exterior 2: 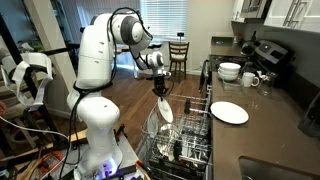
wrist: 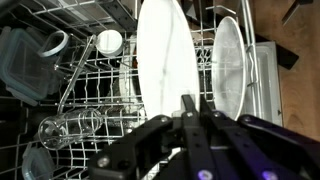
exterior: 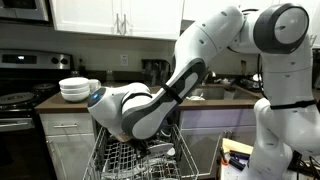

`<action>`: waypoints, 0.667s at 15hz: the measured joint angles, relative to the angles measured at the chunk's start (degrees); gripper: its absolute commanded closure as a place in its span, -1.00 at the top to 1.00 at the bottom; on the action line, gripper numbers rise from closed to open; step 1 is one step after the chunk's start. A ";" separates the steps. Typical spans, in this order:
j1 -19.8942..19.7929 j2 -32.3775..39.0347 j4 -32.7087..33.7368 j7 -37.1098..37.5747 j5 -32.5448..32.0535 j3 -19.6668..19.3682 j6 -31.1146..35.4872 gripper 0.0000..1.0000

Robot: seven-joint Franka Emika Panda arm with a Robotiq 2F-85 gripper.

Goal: Pick up the plate from the kitchen plates holder and put it on top of the other plate on the shelf

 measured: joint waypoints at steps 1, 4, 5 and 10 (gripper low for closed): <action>-0.07 0.02 -0.13 0.00 0.24 0.06 0.16 -0.97; -0.15 0.26 -0.18 0.00 0.01 0.04 0.22 -0.97; -0.04 0.43 -0.18 0.69 -0.88 0.02 0.25 -0.97; 2.36 0.94 -0.18 10.04 -9.97 -0.55 0.11 -0.97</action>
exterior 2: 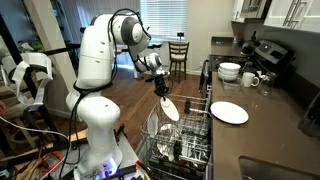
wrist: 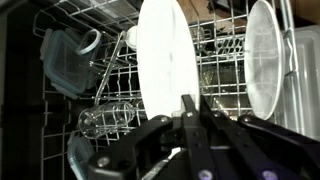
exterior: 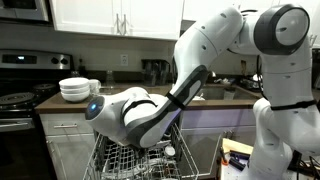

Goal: Pick up the plate from the kitchen plates holder and put it on top of the other plate on the shelf

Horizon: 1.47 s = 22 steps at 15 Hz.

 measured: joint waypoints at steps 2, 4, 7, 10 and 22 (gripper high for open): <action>1.24 0.11 0.00 4.20 -4.07 -0.18 -0.35 -0.97; 2.20 0.11 0.00 8.41 -8.44 -0.25 -0.98 -0.97; 2.73 0.11 -0.01 15.43 -14.44 -0.38 -2.77 -0.97; 2.68 0.10 -0.23 22.08 -18.86 -0.76 -6.26 -0.97; 0.97 0.10 -1.26 35.29 -21.40 2.76 -12.69 -0.97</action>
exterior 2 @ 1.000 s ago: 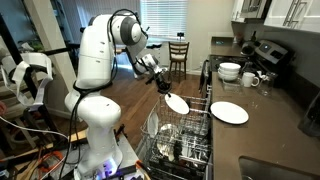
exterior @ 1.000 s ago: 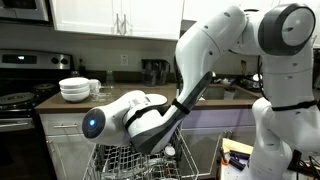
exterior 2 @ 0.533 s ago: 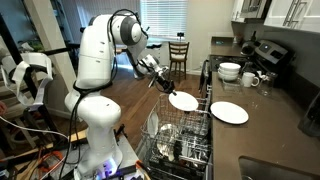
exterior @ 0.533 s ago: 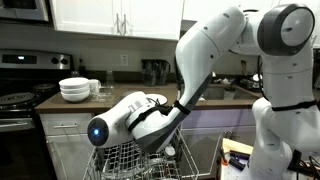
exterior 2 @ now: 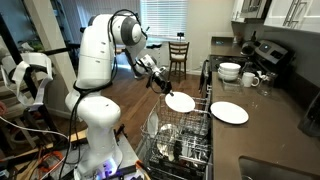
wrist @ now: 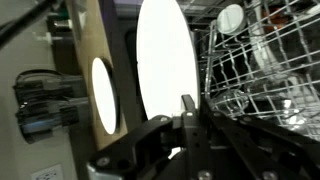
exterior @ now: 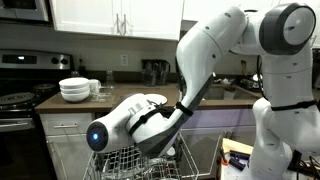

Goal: Pick up the plate from the kitchen plates holder and put it on top of the other plate on the shelf

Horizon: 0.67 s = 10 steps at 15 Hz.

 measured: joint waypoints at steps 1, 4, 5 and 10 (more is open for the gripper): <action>-0.77 0.04 -0.51 -1.13 1.55 0.38 2.99 -0.97; -2.51 0.25 -1.87 -4.05 4.65 0.47 7.92 -0.97; -2.88 0.29 -2.20 -4.46 4.96 0.41 8.32 -0.97; -2.97 0.32 -2.43 -4.60 5.03 -0.11 7.94 -0.97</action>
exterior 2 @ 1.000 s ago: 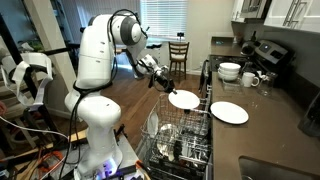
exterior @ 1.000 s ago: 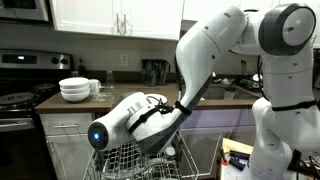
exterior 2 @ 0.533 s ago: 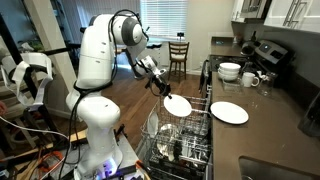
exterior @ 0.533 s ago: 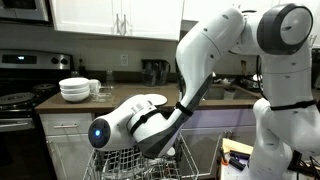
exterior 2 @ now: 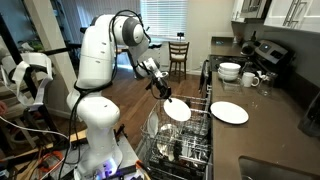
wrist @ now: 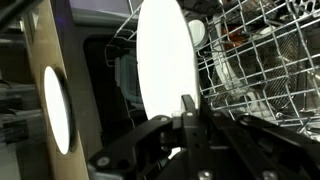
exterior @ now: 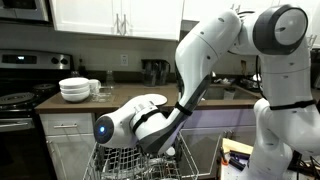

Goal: Pick up the plate from the kitchen plates holder and put it on top of the other plate on the shelf

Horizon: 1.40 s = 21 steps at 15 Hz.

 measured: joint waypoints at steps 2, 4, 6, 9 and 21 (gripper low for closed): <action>0.28 0.00 0.06 0.00 0.00 0.00 -0.93 -0.97; 0.88 -0.02 0.34 0.15 -0.12 0.02 -3.01 -0.97; 1.74 -0.04 0.66 0.69 -0.69 0.03 -5.65 -0.97; 3.08 -0.05 1.15 1.88 -2.33 0.08 -9.80 -0.97; 4.69 0.02 1.79 4.94 -6.10 0.79 -16.22 -0.97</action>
